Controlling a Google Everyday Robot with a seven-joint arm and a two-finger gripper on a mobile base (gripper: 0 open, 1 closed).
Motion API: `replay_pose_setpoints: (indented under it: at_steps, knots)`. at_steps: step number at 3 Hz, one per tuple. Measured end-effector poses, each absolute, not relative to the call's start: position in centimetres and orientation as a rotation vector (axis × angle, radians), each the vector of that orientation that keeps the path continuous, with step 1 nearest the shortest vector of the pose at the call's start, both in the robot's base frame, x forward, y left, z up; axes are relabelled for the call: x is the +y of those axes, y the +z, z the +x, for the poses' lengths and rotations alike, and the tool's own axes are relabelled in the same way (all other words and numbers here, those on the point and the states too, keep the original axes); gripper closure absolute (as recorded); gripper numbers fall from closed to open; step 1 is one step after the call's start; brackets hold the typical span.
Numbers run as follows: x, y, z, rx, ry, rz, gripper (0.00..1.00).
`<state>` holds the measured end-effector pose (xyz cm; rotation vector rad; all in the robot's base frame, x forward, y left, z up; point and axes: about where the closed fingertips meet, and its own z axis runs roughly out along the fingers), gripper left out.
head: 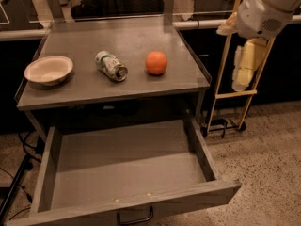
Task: Place orange into top drawer
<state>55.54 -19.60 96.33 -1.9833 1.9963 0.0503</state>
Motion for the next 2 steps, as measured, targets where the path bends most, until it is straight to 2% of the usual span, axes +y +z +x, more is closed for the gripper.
replay_pose_setpoints:
  at_steps: [1, 2]
  knots:
    - [-17.51, 94.73, 59.84, 2.097, 0.072, -1.95, 0.0]
    - [-17.16, 94.8, 60.74, 2.076, 0.053, -1.929, 0.0]
